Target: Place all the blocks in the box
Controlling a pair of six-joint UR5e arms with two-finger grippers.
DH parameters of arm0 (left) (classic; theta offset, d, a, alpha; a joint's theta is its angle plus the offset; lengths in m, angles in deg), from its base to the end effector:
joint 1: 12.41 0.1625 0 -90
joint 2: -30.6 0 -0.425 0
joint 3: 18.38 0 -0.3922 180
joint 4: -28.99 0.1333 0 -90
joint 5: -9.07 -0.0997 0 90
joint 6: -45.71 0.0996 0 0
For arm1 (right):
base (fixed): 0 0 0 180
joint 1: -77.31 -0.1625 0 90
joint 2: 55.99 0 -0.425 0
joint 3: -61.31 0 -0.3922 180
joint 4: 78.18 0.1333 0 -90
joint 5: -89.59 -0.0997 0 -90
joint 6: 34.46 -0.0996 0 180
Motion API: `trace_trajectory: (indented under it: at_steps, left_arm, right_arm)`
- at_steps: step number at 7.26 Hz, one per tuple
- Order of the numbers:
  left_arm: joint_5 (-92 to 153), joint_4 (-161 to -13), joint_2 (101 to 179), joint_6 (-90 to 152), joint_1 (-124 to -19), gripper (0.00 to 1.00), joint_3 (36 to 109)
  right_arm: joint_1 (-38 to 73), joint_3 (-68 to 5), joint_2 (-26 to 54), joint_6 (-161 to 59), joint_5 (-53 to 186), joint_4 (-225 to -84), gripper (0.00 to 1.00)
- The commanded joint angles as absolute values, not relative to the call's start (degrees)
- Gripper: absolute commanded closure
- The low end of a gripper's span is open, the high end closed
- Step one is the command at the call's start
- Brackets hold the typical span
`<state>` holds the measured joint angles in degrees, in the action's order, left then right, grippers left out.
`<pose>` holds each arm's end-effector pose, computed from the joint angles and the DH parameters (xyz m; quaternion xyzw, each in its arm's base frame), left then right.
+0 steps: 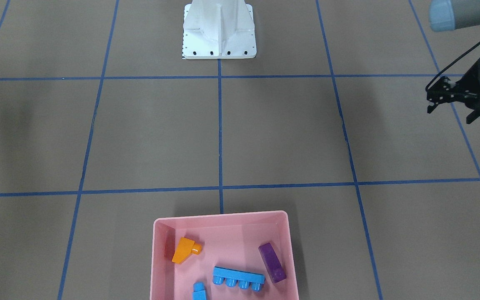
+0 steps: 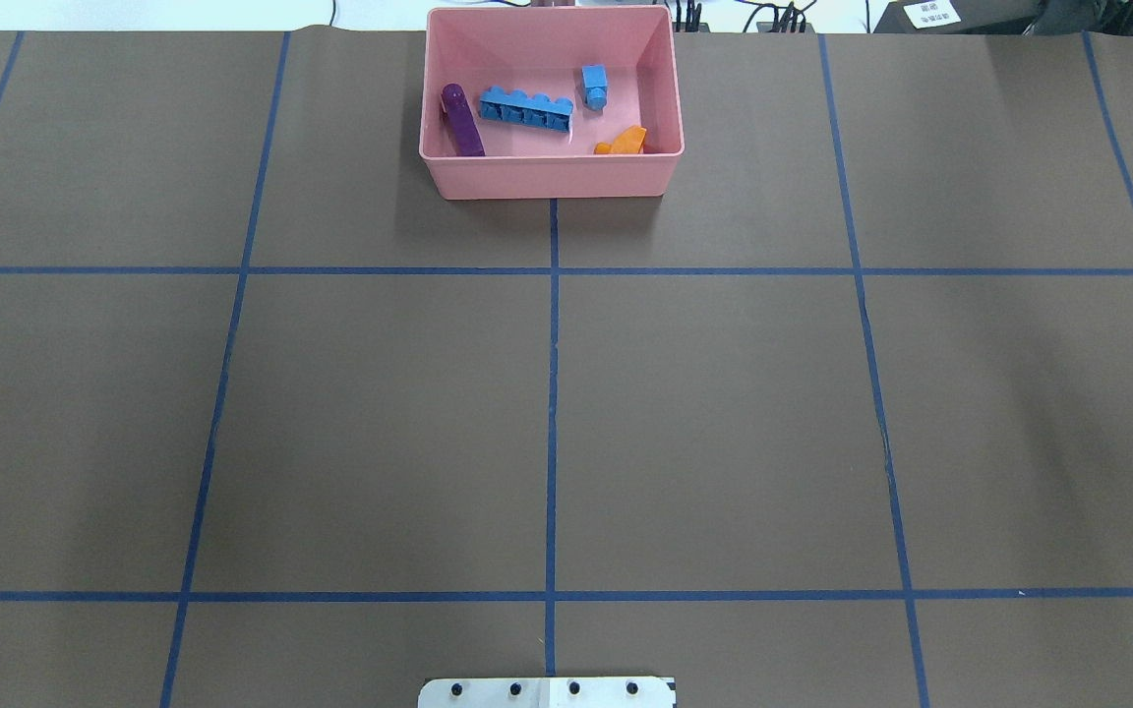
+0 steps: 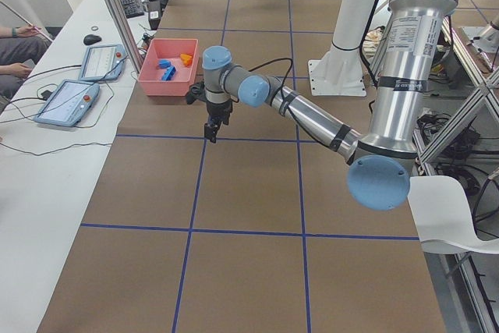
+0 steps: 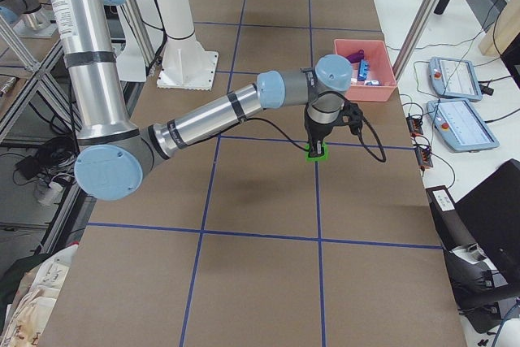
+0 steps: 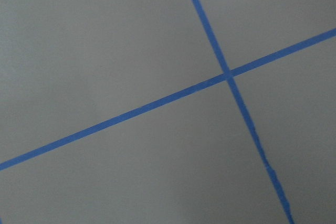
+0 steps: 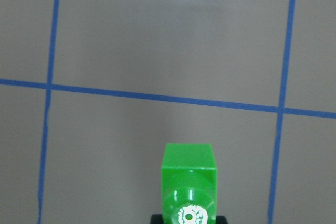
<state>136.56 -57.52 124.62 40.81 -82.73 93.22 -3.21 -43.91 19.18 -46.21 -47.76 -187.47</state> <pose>0.1018 -0.5005 0.4525 0.1104 0.3468 0.1807 0.9137 -0.0328 -0.5611 0.4246 0.0108 -0.4088 -0.0196 0.9124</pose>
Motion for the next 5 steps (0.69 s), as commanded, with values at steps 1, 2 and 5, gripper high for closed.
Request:
trace_trajectory:
  at_steps: [1,2,5]
  left_arm:
    - [137.74,-58.28,120.44,47.20,-89.73,0.00,91.22]
    - [137.74,-58.54,119.99,47.38,-90.54,0.00,90.52]
    - [138.61,-58.55,118.41,59.30,-95.46,0.00,87.79]
  right_arm:
    - [3.10,-37.95,5.42,-60.85,-48.23,-187.51,1.00]
    - [6.61,-34.09,-0.29,-67.01,-48.14,-186.82,1.00]
    - [14.53,-15.05,-20.68,-76.73,-44.39,-186.29,1.00]
